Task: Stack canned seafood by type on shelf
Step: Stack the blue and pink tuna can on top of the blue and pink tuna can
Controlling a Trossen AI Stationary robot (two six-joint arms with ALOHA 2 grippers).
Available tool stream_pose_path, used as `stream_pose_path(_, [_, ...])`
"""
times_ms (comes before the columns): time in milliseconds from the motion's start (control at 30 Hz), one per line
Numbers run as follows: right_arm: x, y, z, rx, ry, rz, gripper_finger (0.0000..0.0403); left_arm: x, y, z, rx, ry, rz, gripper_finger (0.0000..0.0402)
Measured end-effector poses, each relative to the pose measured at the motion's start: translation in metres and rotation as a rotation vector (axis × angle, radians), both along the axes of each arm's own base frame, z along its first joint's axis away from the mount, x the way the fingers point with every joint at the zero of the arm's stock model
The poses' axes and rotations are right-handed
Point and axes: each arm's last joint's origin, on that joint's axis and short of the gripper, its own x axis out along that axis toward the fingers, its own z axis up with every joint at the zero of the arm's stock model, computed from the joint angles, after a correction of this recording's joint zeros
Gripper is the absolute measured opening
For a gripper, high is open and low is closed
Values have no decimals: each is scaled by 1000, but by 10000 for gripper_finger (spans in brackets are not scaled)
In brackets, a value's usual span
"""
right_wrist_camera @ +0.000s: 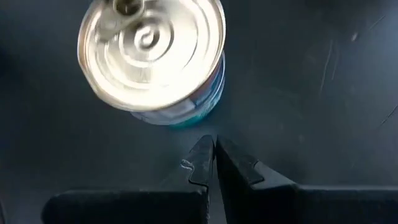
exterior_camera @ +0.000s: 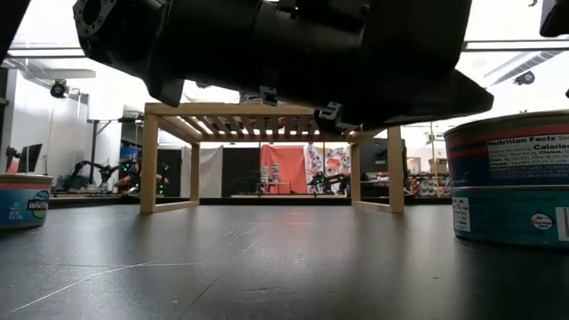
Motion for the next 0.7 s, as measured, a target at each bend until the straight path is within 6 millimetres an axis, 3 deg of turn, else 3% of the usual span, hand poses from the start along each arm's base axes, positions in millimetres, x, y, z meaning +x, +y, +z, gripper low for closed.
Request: stream_pose_path(700, [3, 0, 1, 32, -3, -28, 13, -1, 1, -5, -10, 38, -1, 1])
